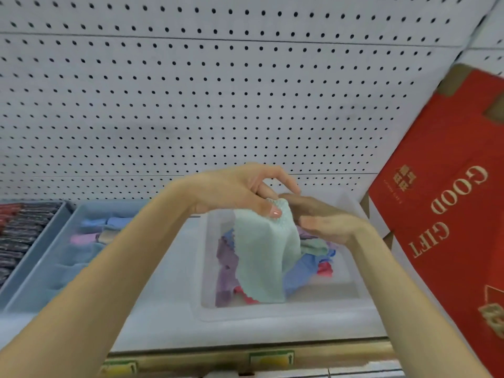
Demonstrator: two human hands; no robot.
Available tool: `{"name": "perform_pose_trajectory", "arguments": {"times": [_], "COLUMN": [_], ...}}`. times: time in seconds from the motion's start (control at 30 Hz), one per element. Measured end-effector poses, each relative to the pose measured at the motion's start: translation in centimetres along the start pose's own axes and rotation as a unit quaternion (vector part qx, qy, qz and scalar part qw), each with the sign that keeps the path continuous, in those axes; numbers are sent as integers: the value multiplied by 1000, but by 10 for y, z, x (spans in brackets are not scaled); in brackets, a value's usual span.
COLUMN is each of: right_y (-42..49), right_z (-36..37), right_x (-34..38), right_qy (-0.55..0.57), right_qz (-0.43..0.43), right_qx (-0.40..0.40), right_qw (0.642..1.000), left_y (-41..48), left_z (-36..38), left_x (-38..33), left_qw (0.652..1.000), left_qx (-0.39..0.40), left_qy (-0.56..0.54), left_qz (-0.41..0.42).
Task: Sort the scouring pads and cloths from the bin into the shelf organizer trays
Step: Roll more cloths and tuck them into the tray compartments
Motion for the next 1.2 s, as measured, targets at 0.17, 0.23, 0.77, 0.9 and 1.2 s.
{"name": "perform_pose_trajectory", "arguments": {"times": [0.17,0.23,0.77,0.9,1.2], "right_y": [18,21,1,-15,-30], "right_z": [12,21,-22,-34,-54], "right_x": [-2,0,-8,-3,-14], "right_qy": [55,71,91,45,102], "right_qz": [12,11,16,12,2], "right_qx": [101,130,-127,-200,-329], "right_qw": [993,989,988,979,939], "left_y": [-15,-20,-55,-53,-30], "left_z": [-8,-9,-35,-42,-55], "left_x": [1,3,26,42,45], "left_qw": [1000,1000,987,969,931], "left_qx": [-8,3,-138,-166,-351], "left_qy": [14,4,34,117,61], "left_qz": [-18,-22,-76,-138,-82]}}
Point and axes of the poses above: each hand's wrist, its own y-axis towards the middle knuckle, its own z-axis out of the palm, x = y × z, the point moved 1 cm from there along y, towards the middle knuckle, and after that the axes turned 10 degrees about z, right-handed, at the moved point
